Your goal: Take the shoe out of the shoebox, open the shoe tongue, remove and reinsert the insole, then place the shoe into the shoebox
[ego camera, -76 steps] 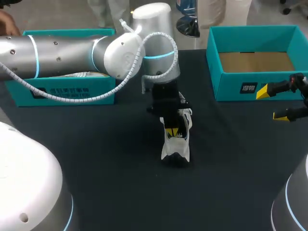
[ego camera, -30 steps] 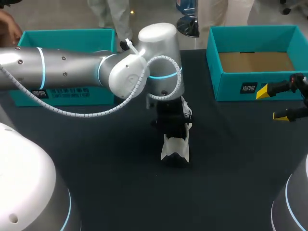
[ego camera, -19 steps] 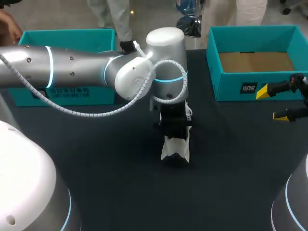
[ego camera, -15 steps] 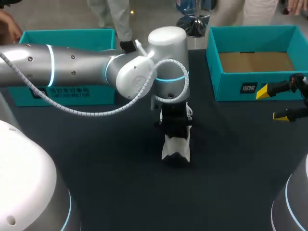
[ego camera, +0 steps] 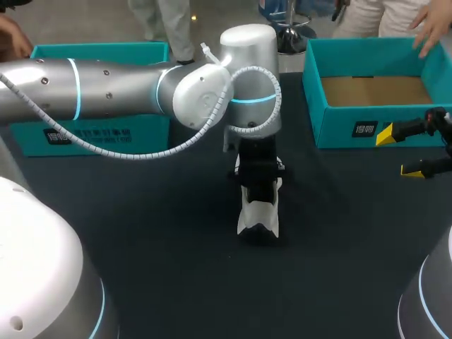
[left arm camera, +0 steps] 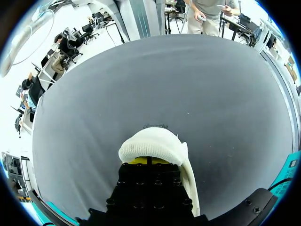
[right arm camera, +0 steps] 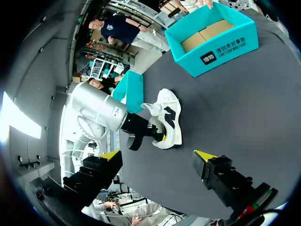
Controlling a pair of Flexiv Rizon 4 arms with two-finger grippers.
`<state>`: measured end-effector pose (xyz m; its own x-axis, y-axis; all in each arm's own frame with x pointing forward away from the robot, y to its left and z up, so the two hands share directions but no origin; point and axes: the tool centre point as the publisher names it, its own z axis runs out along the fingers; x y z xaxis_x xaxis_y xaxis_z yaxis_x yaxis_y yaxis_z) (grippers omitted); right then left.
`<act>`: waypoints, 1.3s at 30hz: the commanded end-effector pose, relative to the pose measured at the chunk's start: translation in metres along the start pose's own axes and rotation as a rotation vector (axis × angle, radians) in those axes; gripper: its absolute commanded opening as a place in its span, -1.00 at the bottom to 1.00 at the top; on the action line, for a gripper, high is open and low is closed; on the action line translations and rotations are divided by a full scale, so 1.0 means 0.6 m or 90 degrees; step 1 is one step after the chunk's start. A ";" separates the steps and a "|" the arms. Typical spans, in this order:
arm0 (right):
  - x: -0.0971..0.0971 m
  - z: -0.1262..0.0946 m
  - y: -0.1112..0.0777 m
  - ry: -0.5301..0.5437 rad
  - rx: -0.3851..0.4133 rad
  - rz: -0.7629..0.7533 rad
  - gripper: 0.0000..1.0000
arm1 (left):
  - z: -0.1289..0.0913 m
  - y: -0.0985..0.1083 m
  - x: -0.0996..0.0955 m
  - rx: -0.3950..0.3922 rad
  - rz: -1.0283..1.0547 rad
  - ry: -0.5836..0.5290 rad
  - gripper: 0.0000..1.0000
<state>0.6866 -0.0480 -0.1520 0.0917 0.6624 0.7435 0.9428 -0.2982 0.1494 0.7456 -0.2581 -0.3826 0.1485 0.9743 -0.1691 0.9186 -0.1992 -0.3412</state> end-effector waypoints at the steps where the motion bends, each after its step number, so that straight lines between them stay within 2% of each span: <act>1: -0.001 -0.001 -0.004 -0.001 -0.002 0.001 1.00 | 0.020 -0.004 -0.004 0.000 0.003 0.001 -1.00; 7: -0.001 -0.001 -0.004 -0.001 -0.002 0.001 1.00 | 0.041 0.002 -0.001 -0.003 -0.005 0.005 -1.00; 14: -0.001 -0.001 -0.004 -0.001 -0.002 0.001 1.00 | 0.040 0.018 0.005 -0.035 -0.013 0.022 -1.00; 20: -0.001 -0.001 -0.004 -0.001 -0.002 0.001 1.00 | 0.002 0.025 0.009 -0.099 -0.020 0.008 -1.00; 23: -0.001 -0.001 -0.004 -0.001 -0.002 0.001 1.00 | -0.006 0.031 0.008 -0.112 -0.021 0.005 -1.00; 29: -0.001 -0.001 -0.004 -0.001 -0.002 0.001 1.00 | -0.004 0.048 0.002 -0.174 -0.021 0.005 -1.00; 30: -0.001 -0.001 -0.004 -0.001 -0.002 0.001 1.00 | -0.002 0.052 0.000 -0.202 -0.018 0.011 -1.00; 32: -0.001 -0.001 -0.004 -0.001 -0.002 0.001 1.00 | 0.003 0.056 -0.002 -0.200 -0.016 0.014 -1.00; 39: -0.001 -0.001 -0.004 -0.001 -0.002 0.001 1.00 | 0.019 0.071 0.000 -0.241 -0.017 0.030 -1.00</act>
<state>0.6866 -0.0480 -0.1520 0.0917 0.6624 0.7435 0.9428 -0.2981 0.1494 0.7816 -0.2650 -0.4019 0.1322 0.9831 -0.1264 0.9910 -0.1336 -0.0024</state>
